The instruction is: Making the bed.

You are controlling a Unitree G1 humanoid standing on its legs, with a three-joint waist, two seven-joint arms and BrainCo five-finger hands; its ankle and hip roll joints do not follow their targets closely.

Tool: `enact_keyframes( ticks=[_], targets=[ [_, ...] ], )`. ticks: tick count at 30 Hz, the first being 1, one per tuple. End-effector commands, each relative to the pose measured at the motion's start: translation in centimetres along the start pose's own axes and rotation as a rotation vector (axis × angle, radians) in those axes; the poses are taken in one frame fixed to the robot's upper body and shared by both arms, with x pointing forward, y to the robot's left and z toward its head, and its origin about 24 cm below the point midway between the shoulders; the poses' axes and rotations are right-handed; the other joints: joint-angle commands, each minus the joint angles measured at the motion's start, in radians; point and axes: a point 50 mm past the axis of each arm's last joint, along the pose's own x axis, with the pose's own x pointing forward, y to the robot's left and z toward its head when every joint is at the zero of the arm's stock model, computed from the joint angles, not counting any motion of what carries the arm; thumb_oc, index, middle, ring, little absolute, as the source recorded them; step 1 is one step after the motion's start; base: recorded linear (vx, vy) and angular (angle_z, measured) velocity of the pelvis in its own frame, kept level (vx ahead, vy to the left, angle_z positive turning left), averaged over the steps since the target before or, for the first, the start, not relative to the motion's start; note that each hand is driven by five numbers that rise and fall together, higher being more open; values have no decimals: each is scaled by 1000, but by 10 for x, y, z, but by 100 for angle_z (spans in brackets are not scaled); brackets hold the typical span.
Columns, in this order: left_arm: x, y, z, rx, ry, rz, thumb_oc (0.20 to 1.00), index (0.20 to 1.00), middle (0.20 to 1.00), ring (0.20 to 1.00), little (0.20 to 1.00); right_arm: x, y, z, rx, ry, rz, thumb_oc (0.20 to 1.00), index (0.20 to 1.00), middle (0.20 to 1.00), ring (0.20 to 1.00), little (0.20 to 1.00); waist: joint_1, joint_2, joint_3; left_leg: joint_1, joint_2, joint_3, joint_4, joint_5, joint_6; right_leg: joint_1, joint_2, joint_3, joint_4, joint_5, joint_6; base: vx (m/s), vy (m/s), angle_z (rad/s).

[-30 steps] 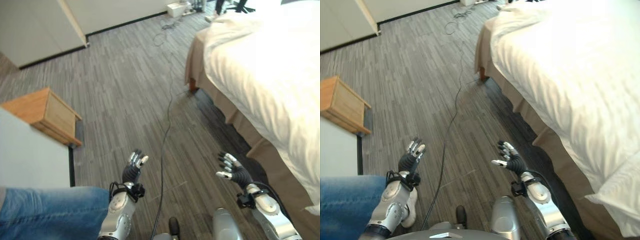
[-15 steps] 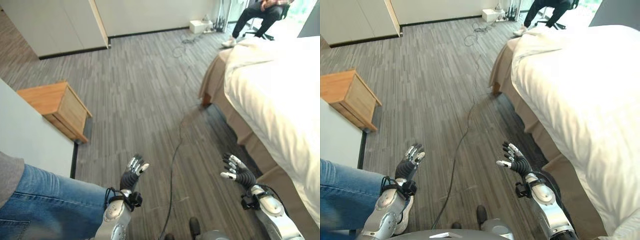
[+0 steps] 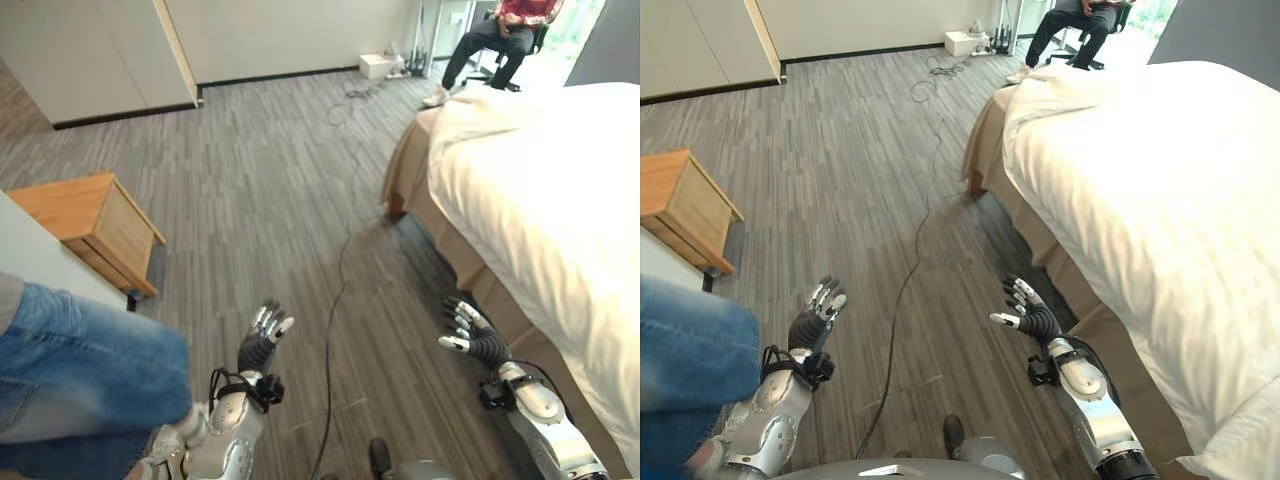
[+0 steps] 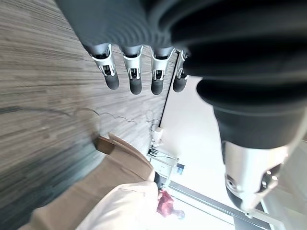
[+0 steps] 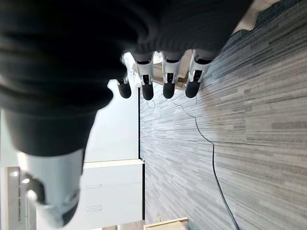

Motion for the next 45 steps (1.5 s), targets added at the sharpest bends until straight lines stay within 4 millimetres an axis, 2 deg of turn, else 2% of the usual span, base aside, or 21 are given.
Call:
enact_keyframes(
  ticks=[1,3,4,6,9,12,13,15,17,18,20,22,24,26,31,34,35,37,42,43,45],
  targets=[
    [14,-8,28,15,-133,-36,1000,1000,1000,1000,1000,8,12,23,-16,-131,37,1000,1000,1000,1000,1000,-30,11,2,85,-40,-24,7,-29,2,-47,-91,-45,37,54,-18,305,101,30],
    [15,-10,28,6,-131,-48,1000,1000,1000,1000,1000,6,10,20,-12,-122,34,1000,1000,1000,1000,1000,-48,13,2,112,-44,-43,11,-41,-5,-64,-75,-48,-31,48,-21,430,22,20],
    [13,-11,24,-6,-118,-63,1000,1000,1000,1000,1000,0,6,13,-14,-95,22,1000,1000,1000,1000,1000,-81,15,1,173,-44,-90,7,-57,-22,-58,-36,-57,-224,84,-15,634,-12,31],
    [11,-11,17,-70,-96,-58,1000,1000,1000,1000,1000,-5,3,9,-12,-75,11,1000,1000,1000,1000,1000,-95,11,-9,212,-38,-126,19,-54,-36,-68,-22,-70,-344,124,-15,574,-32,50],
    [7,-13,11,-115,-70,-62,1000,1000,1000,1000,1000,-12,0,5,-25,-54,8,1000,1000,1000,1000,1000,-98,22,-15,231,-16,-158,62,-32,-66,-37,-14,-77,-317,112,-30,327,-42,59],
    [10,-18,8,-96,-58,-92,1000,1000,1000,1000,1000,-7,-12,17,-77,-89,-12,1000,1000,1000,1000,1000,-87,32,-42,85,8,-125,454,178,-192,69,-1,-79,-310,67,-88,463,-99,55],
    [10,-18,9,-95,-58,-92,1000,1000,1000,1000,1000,-7,-12,18,-77,-90,-12,1000,1000,1000,1000,1000,-90,28,-45,79,4,-128,455,182,-192,65,-6,-80,-311,69,-87,328,-114,18],
    [12,-20,14,-87,-68,-116,1000,1000,1000,1000,1000,-7,-19,25,-44,-126,-53,1000,1000,1000,1000,1000,-63,-12,-26,-51,-7,-83,691,253,-211,165,-31,-68,-345,37,-127,361,-162,-1],
    [14,-20,19,-63,-80,-114,1000,1000,1000,1000,1000,-9,-27,24,-35,-122,-98,1000,1000,1000,1000,1000,-19,-48,8,-197,-13,-63,901,216,-178,251,-38,-36,-370,13,-147,500,-161,-8],
    [16,-17,22,-64,-92,-92,1000,1000,1000,1000,1000,-5,-28,27,-70,-121,-104,1000,1000,1000,1000,1000,16,-59,21,-287,4,-36,815,143,-120,316,-40,-8,-399,-3,-146,441,-74,10],
    [16,-16,23,-74,-98,-83,1000,1000,1000,1000,1000,-4,-28,30,-66,-134,-101,1000,1000,1000,1000,1000,33,-69,20,-320,4,-26,752,125,-105,338,-49,4,-405,-15,-141,446,1,-31],
    [12,-8,22,-67,-101,-62,1000,1000,1000,1000,1000,-3,-27,28,-17,-142,-99,1000,1000,1000,1000,1000,61,-57,0,-341,25,-23,402,106,-77,393,-41,32,-415,-60,-125,734,130,-33],
    [9,-4,19,-60,-89,-47,1000,1000,1000,1000,1000,-4,-24,23,-12,-127,-90,1000,1000,1000,1000,1000,74,-57,-6,-319,19,-36,267,131,-76,417,-38,47,-415,-79,-123,547,124,-30],
    [6,1,16,-56,-83,-25,1000,1000,1000,1000,1000,-6,-20,15,-53,-88,-68,1000,1000,1000,1000,1000,99,-35,-18,-327,29,-89,50,248,-117,499,-29,75,-432,-118,-115,532,115,-32],
    [1,8,15,-86,-91,14,1000,1000,1000,1000,1000,-7,-11,8,-46,-60,-39,1000,1000,1000,1000,1000,109,-43,-59,-325,31,-20,99,223,-97,542,-86,110,-389,-149,-85,431,160,-62],
    [3,6,18,-110,-102,37,1000,1000,1000,1000,1000,-2,-3,9,-37,-71,-26,1000,1000,1000,1000,1000,109,-67,-58,-291,0,22,140,153,-47,438,-147,119,-111,24,-3,352,190,-62],
    [3,6,18,-110,-102,37,1000,1000,1000,1000,1000,-2,-3,10,-37,-71,-26,1000,1000,1000,1000,1000,112,-64,-60,-294,5,24,139,155,-48,432,-143,122,-111,27,-4,183,137,-60],
    [4,4,25,-92,-121,16,1000,1000,1000,1000,1000,4,4,18,-47,-106,7,1000,1000,1000,1000,1000,83,-26,-14,-196,17,28,109,117,-16,262,-140,82,170,163,10,333,303,-67],
    [6,8,25,-63,-108,32,1000,1000,1000,1000,1000,5,7,17,-58,-98,2,1000,1000,1000,1000,1000,36,4,13,-98,19,11,70,88,-8,120,-138,26,226,88,-32,298,169,11],
    [5,9,27,-58,-117,13,1000,1000,1000,1000,1000,2,2,14,-63,-83,-1,1000,1000,1000,1000,1000,-7,8,16,-43,-4,-13,49,63,-15,59,-72,25,70,21,-43,516,108,22],
    [5,10,26,-53,-112,13,1000,1000,1000,1000,1000,0,0,11,-65,-72,-8,1000,1000,1000,1000,1000,-15,3,15,-18,-14,-27,39,50,-18,66,-65,23,-11,11,-42,401,63,43]
  ],
)
